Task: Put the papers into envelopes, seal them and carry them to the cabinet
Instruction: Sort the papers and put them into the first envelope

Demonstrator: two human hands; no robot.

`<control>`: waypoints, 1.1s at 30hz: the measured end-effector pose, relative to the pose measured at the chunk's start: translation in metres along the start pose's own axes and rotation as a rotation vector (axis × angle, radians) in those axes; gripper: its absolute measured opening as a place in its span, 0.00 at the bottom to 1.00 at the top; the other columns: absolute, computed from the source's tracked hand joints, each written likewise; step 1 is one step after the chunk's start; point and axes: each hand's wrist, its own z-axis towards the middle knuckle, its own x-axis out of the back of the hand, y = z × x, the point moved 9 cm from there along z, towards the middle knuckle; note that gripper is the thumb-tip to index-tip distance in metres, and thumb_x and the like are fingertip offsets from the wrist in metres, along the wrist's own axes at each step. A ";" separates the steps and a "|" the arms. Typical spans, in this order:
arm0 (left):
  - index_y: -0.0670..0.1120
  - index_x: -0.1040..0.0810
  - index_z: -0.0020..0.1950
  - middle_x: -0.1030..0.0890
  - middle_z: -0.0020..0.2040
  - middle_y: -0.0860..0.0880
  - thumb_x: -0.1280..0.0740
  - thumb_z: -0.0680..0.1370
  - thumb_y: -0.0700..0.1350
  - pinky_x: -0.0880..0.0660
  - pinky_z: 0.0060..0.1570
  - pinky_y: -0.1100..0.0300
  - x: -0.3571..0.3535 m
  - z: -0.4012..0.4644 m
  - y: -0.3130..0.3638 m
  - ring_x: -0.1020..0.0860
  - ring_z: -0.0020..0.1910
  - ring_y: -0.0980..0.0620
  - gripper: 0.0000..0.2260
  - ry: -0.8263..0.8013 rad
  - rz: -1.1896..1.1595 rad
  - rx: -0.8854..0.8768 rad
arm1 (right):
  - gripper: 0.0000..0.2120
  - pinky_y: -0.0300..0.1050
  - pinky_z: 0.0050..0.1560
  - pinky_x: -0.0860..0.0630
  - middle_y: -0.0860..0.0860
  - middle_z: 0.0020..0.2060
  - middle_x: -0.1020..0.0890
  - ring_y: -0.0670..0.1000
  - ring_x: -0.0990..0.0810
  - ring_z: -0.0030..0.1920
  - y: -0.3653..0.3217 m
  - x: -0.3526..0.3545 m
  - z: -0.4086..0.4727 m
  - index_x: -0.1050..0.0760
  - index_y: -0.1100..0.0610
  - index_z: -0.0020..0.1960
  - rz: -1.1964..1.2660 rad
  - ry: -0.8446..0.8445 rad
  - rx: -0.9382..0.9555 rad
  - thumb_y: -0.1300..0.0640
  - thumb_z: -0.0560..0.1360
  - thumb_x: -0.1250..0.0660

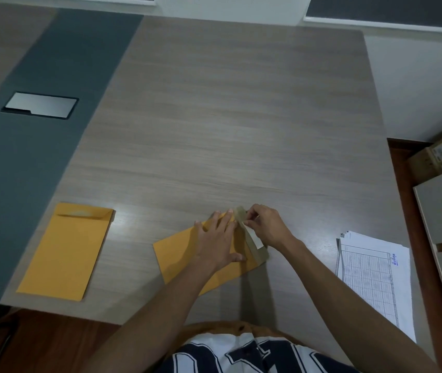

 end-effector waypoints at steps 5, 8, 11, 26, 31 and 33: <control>0.51 0.45 0.79 0.54 0.82 0.52 0.36 0.70 0.72 0.45 0.69 0.29 0.002 0.002 0.000 0.54 0.80 0.45 0.45 -0.001 -0.002 -0.006 | 0.03 0.34 0.35 0.23 0.51 0.38 0.20 0.45 0.23 0.33 0.003 0.023 -0.008 0.24 0.58 0.46 0.267 0.082 -0.052 0.60 0.75 0.30; 0.52 0.44 0.78 0.54 0.82 0.51 0.38 0.70 0.74 0.41 0.68 0.33 0.007 0.004 -0.003 0.52 0.79 0.46 0.44 0.026 -0.001 0.025 | 0.03 0.47 0.39 0.18 0.53 0.38 0.20 0.51 0.19 0.33 0.027 0.045 -0.006 0.22 0.57 0.50 0.490 0.236 -0.186 0.62 0.76 0.31; 0.52 0.43 0.78 0.51 0.81 0.50 0.41 0.73 0.73 0.37 0.66 0.39 0.016 0.009 -0.009 0.48 0.78 0.47 0.40 0.080 -0.026 0.094 | 0.05 0.47 0.40 0.19 0.54 0.35 0.19 0.51 0.18 0.32 0.062 0.064 -0.003 0.21 0.62 0.51 0.606 0.389 -0.385 0.66 0.76 0.34; 0.52 0.32 0.73 0.31 0.62 0.46 0.35 0.75 0.64 0.33 0.60 0.52 0.040 0.022 -0.043 0.32 0.62 0.45 0.30 0.183 -0.067 0.157 | 0.09 0.38 0.52 0.29 0.55 0.47 0.17 0.53 0.19 0.49 0.123 0.115 -0.016 0.22 0.60 0.53 0.308 0.662 -0.661 0.62 0.72 0.30; 0.47 0.31 0.67 0.29 0.61 0.47 0.31 0.70 0.68 0.31 0.61 0.52 0.050 0.029 -0.051 0.29 0.62 0.46 0.34 0.172 -0.062 0.178 | 0.22 0.42 0.56 0.30 0.53 0.55 0.21 0.54 0.24 0.57 0.061 0.080 -0.008 0.24 0.56 0.59 0.082 0.488 -0.310 0.53 0.68 0.24; 0.46 0.34 0.67 0.30 0.63 0.46 0.27 0.67 0.68 0.32 0.61 0.54 0.057 0.032 -0.052 0.30 0.63 0.46 0.38 0.202 -0.076 0.185 | 0.35 0.47 0.62 0.31 0.51 0.62 0.25 0.54 0.29 0.64 0.034 0.041 -0.001 0.29 0.54 0.67 -0.059 0.241 -0.205 0.48 0.65 0.21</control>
